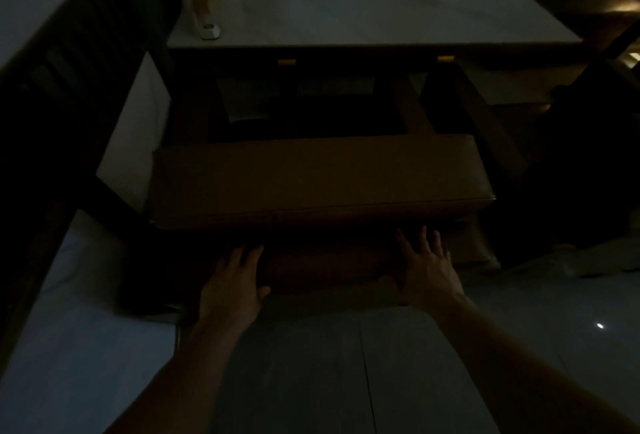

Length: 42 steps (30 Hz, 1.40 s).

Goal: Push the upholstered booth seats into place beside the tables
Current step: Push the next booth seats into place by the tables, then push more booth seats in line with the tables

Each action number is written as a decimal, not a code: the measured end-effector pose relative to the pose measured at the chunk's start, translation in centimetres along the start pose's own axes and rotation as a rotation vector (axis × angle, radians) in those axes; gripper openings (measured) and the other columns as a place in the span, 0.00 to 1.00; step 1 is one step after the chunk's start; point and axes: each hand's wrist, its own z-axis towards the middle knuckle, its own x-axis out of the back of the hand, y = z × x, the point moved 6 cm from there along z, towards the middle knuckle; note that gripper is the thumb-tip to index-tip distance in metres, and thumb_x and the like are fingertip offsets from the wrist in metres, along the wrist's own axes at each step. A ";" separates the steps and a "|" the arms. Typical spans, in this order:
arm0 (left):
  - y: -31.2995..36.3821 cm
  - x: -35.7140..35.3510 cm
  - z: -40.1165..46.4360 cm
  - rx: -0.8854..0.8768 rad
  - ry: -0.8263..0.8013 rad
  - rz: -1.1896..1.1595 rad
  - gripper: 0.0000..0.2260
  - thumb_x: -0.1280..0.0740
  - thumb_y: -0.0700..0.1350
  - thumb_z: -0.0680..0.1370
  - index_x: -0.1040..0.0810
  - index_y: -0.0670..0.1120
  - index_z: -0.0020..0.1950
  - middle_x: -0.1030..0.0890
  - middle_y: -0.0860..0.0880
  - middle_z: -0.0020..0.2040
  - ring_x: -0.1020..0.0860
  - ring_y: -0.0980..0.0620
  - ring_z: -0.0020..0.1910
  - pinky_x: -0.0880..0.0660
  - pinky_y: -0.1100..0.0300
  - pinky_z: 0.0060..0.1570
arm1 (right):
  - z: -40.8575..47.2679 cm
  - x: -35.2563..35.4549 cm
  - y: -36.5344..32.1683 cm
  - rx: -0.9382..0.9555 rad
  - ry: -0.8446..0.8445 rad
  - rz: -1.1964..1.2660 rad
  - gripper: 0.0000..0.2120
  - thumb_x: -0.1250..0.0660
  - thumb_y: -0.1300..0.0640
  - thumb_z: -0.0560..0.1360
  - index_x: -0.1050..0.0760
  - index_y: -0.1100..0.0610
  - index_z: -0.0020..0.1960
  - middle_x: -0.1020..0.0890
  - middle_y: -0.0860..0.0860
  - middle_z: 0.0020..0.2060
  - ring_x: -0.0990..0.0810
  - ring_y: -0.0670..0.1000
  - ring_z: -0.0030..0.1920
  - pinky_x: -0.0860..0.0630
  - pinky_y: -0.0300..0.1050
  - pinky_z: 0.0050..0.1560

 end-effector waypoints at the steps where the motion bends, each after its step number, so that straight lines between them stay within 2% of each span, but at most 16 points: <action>1: 0.3 0.6 0.0 -0.002 -0.007 0.022 0.34 0.36 0.61 0.76 0.48 0.58 0.78 0.43 0.48 0.78 0.42 0.42 0.74 0.32 0.44 0.65 | -0.4 0.4 -0.3 -0.009 -0.015 0.015 0.47 0.38 0.30 0.73 0.61 0.46 0.80 0.57 0.61 0.79 0.59 0.66 0.78 0.46 0.63 0.76; 4: 2.2 2.8 -0.5 -0.027 0.036 0.070 0.34 0.40 0.68 0.74 0.44 0.58 0.77 0.37 0.48 0.74 0.36 0.44 0.71 0.33 0.47 0.65 | -1.6 2.1 -1.0 0.003 -0.020 0.063 0.45 0.39 0.29 0.73 0.55 0.46 0.80 0.50 0.60 0.79 0.51 0.63 0.78 0.41 0.60 0.75; 7: 5.0 4.9 -1.2 -0.081 0.052 0.060 0.36 0.43 0.72 0.72 0.44 0.58 0.76 0.34 0.48 0.73 0.35 0.45 0.70 0.34 0.48 0.67 | -2.9 4.4 -1.3 0.032 -0.025 0.089 0.44 0.40 0.28 0.73 0.53 0.46 0.80 0.47 0.58 0.79 0.49 0.61 0.79 0.41 0.59 0.75; 16: 16.9 11.1 -5.5 -0.230 0.064 0.002 0.40 0.42 0.74 0.71 0.44 0.56 0.78 0.39 0.51 0.76 0.39 0.48 0.73 0.39 0.50 0.70 | -8.0 13.6 2.8 0.108 0.045 0.121 0.40 0.38 0.33 0.75 0.49 0.47 0.80 0.43 0.57 0.78 0.43 0.60 0.77 0.39 0.59 0.74; 23: 29.8 14.6 -11.0 -0.264 0.114 0.012 0.40 0.40 0.73 0.71 0.46 0.57 0.78 0.43 0.50 0.78 0.44 0.48 0.76 0.44 0.49 0.73 | -14.1 20.0 14.2 0.140 0.128 0.143 0.39 0.33 0.36 0.74 0.47 0.45 0.78 0.39 0.55 0.75 0.38 0.60 0.74 0.35 0.61 0.71; 27: 38.1 14.5 -14.1 -0.312 0.174 0.001 0.40 0.41 0.73 0.72 0.47 0.57 0.78 0.45 0.51 0.79 0.46 0.48 0.76 0.47 0.48 0.73 | -17.2 22.3 22.7 0.092 0.158 0.148 0.43 0.34 0.33 0.73 0.51 0.46 0.79 0.44 0.57 0.78 0.42 0.61 0.76 0.37 0.61 0.73; 30: 43.9 13.6 -15.5 -0.347 0.175 0.014 0.40 0.41 0.73 0.72 0.48 0.57 0.78 0.47 0.51 0.79 0.49 0.48 0.77 0.49 0.48 0.74 | -18.7 23.2 28.7 0.044 0.186 0.166 0.41 0.37 0.33 0.75 0.51 0.47 0.79 0.44 0.57 0.78 0.42 0.60 0.76 0.37 0.60 0.73; 35: 52.6 11.7 -15.8 -0.419 0.182 0.001 0.40 0.40 0.71 0.72 0.48 0.57 0.78 0.46 0.51 0.79 0.48 0.48 0.77 0.49 0.48 0.74 | -19.1 23.2 36.6 0.001 0.197 0.202 0.42 0.37 0.33 0.74 0.51 0.47 0.80 0.45 0.57 0.79 0.42 0.60 0.77 0.38 0.60 0.74; 38: 56.8 9.3 -14.6 -0.441 0.170 0.009 0.40 0.40 0.72 0.72 0.48 0.56 0.78 0.46 0.51 0.79 0.48 0.48 0.77 0.48 0.48 0.74 | -18.1 22.5 40.5 -0.024 0.195 0.219 0.42 0.37 0.31 0.73 0.49 0.46 0.79 0.43 0.56 0.78 0.41 0.59 0.76 0.36 0.60 0.72; 42: 61.5 5.3 -11.3 -0.460 0.120 -0.004 0.42 0.41 0.74 0.71 0.48 0.56 0.79 0.46 0.50 0.79 0.48 0.48 0.77 0.49 0.46 0.75 | -16.1 21.7 46.0 -0.036 0.170 0.211 0.39 0.35 0.33 0.74 0.47 0.45 0.78 0.42 0.56 0.78 0.40 0.59 0.76 0.35 0.59 0.71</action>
